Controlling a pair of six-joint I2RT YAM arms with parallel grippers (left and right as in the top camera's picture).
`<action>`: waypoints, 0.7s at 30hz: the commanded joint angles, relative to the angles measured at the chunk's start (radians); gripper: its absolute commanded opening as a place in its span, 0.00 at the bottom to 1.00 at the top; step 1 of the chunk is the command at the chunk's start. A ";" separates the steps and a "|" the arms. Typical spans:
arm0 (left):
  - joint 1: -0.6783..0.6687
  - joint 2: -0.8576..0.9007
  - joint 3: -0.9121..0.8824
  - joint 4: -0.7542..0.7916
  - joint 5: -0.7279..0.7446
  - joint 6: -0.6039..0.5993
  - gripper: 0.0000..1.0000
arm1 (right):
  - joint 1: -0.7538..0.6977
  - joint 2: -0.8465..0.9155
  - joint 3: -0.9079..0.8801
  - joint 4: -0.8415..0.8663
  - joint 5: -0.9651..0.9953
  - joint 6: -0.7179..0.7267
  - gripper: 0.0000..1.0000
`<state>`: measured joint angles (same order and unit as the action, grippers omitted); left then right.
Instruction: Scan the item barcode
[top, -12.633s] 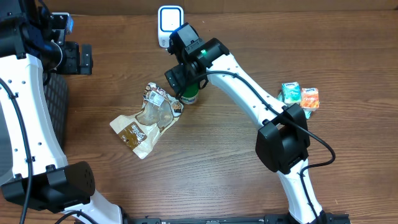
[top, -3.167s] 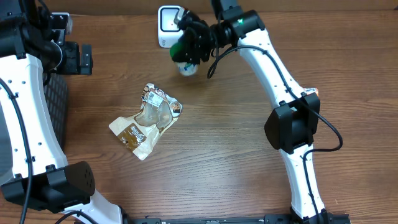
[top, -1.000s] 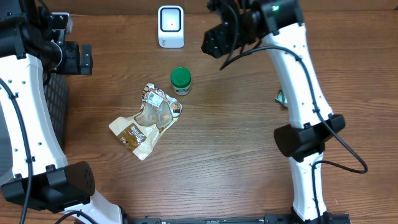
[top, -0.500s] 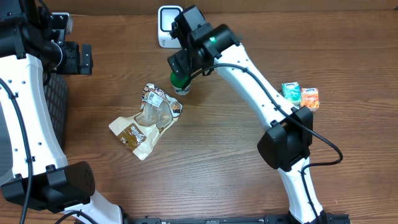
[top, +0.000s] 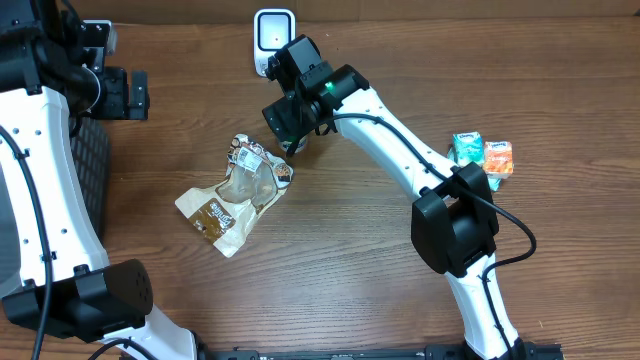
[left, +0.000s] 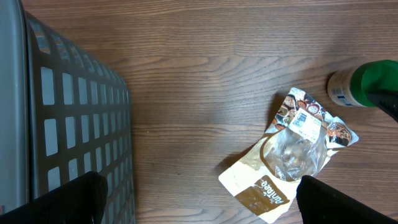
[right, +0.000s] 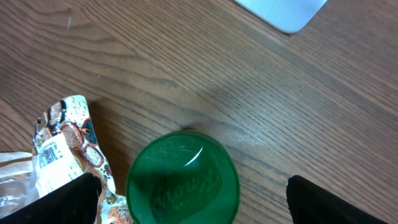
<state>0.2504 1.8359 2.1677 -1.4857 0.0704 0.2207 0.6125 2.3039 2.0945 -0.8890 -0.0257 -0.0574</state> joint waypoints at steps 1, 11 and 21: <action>-0.002 0.003 0.005 0.001 0.007 0.019 1.00 | 0.004 0.002 -0.034 0.024 -0.013 -0.006 0.93; -0.002 0.003 0.005 0.001 0.007 0.019 1.00 | 0.003 0.004 -0.098 0.083 -0.013 0.002 0.85; -0.002 0.003 0.005 0.001 0.007 0.019 0.99 | 0.003 0.046 -0.098 0.104 -0.021 0.005 0.82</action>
<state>0.2504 1.8359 2.1677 -1.4857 0.0704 0.2203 0.6125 2.3203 2.0006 -0.7918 -0.0380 -0.0563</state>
